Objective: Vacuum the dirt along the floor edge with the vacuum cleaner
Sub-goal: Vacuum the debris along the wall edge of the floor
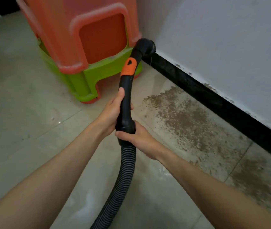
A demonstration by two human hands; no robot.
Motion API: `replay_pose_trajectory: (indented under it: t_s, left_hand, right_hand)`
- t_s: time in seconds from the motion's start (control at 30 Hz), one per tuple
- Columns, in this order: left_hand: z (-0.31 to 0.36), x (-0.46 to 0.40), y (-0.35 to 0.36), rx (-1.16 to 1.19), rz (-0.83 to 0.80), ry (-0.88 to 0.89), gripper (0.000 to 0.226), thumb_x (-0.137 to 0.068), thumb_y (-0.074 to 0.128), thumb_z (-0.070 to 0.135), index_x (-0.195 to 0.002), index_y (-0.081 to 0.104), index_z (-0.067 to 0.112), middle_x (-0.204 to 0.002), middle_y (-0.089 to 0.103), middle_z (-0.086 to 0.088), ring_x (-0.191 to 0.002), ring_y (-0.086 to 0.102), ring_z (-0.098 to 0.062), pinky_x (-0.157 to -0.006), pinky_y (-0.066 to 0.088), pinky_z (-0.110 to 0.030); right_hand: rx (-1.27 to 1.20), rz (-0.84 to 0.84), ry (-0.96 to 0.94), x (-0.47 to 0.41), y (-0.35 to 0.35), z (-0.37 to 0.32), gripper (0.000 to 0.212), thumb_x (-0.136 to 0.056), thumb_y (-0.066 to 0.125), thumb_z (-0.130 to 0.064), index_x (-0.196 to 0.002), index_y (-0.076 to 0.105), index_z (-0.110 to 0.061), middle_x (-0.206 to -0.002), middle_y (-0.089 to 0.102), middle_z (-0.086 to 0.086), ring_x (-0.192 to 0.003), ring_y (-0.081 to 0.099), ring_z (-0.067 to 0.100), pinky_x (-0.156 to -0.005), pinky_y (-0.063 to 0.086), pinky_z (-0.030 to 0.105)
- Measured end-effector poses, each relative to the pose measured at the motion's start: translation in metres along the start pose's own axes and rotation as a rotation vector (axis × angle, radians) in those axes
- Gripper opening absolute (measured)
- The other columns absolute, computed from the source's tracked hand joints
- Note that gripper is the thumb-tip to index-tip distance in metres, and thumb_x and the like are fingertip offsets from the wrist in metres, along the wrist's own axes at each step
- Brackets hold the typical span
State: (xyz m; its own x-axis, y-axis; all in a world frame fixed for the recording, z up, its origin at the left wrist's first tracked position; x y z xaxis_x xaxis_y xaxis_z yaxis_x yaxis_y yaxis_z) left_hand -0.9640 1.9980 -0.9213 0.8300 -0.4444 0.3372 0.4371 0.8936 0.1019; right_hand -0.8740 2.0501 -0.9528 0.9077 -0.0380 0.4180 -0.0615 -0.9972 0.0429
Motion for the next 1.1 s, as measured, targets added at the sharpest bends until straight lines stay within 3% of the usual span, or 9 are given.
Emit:
replay_pose_trajectory:
  t_s: [0.1,0.37,0.6,0.73,0.9,1.0,1.1]
  left_hand:
    - [-0.009,-0.002,0.01,0.071,-0.079,-0.15,0.042,-0.1,0.033,0.05,-0.089,0.053,0.015,-0.069,0.057,-0.002,-0.056,0.052,-0.01,-0.057,0.043,-0.022]
    - [-0.03,-0.009,-0.016,0.032,0.111,-0.256,0.038,-0.101,0.031,0.045,-0.113,0.039,0.009,-0.076,0.049,-0.007,-0.064,0.053,-0.021,-0.06,0.048,-0.031]
    - [-0.072,0.005,-0.041,0.094,0.383,-0.325,0.057,-0.1,0.037,0.048,-0.128,0.041,-0.002,-0.074,0.051,-0.009,-0.06,0.053,-0.023,-0.057,0.048,-0.033]
    - [-0.07,0.012,-0.059,0.03,0.439,-0.337,0.059,-0.098,0.038,0.05,-0.131,0.039,0.0,-0.075,0.054,-0.01,-0.062,0.057,-0.023,-0.057,0.049,-0.034]
    - [-0.086,0.03,-0.066,0.007,0.445,-0.45,0.058,-0.101,0.034,0.046,-0.14,0.03,0.003,-0.091,0.057,-0.015,-0.068,0.062,-0.027,-0.05,0.047,-0.034]
    - [-0.098,0.039,-0.065,0.078,0.427,-0.512,0.063,-0.101,0.033,0.047,-0.145,0.023,0.004,-0.119,0.054,-0.02,-0.097,0.06,-0.035,-0.068,0.047,-0.04]
    - [-0.095,0.038,-0.056,0.112,0.363,-0.519,0.064,-0.101,0.033,0.048,-0.145,0.021,0.005,-0.123,0.051,-0.018,-0.101,0.058,-0.035,-0.074,0.046,-0.043]
  right_hand:
    - [0.138,0.055,-0.032,0.002,-0.011,0.004,0.037,-0.087,0.072,-0.024,-0.114,0.051,-0.01,-0.091,0.064,-0.002,-0.075,0.063,0.002,-0.063,0.05,0.016]
    - [0.352,-0.077,0.09,0.008,-0.008,0.023,0.049,-0.082,0.075,-0.033,-0.116,0.05,-0.008,-0.098,0.068,0.008,-0.084,0.068,0.018,-0.073,0.057,0.032]
    - [0.501,-0.07,0.083,0.009,0.002,0.04,0.044,-0.078,0.073,-0.044,-0.107,0.048,-0.022,-0.095,0.062,-0.003,-0.08,0.062,0.009,-0.057,0.046,0.02]
    - [0.556,-0.063,0.017,0.009,0.01,0.037,0.049,-0.081,0.067,-0.059,-0.109,0.051,-0.022,-0.097,0.061,-0.004,-0.085,0.061,0.01,-0.066,0.049,0.023]
    - [0.585,-0.145,0.074,0.017,0.016,0.04,0.049,-0.084,0.062,-0.063,-0.108,0.053,-0.021,-0.099,0.063,-0.001,-0.087,0.062,0.013,-0.069,0.05,0.025]
    - [0.604,-0.193,0.088,0.023,0.018,0.043,0.044,-0.086,0.062,-0.059,-0.105,0.053,-0.021,-0.092,0.062,-0.004,-0.083,0.061,0.012,-0.066,0.049,0.024]
    - [0.582,-0.114,0.08,0.026,0.016,0.042,0.035,-0.085,0.063,-0.053,-0.1,0.052,-0.024,-0.087,0.06,-0.006,-0.078,0.06,0.01,-0.06,0.046,0.023]
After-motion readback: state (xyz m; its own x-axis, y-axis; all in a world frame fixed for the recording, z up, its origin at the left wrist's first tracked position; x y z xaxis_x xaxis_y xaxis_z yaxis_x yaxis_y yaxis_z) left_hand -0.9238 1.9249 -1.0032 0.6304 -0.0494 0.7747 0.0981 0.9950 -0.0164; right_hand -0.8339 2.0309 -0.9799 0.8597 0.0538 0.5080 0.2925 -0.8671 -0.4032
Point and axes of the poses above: each hand's wrist, its own x-axis away from the middle knuckle, its own y-axis out of the palm, z = x × y, the point moved 6 cm from there along -x, towards the middle knuckle
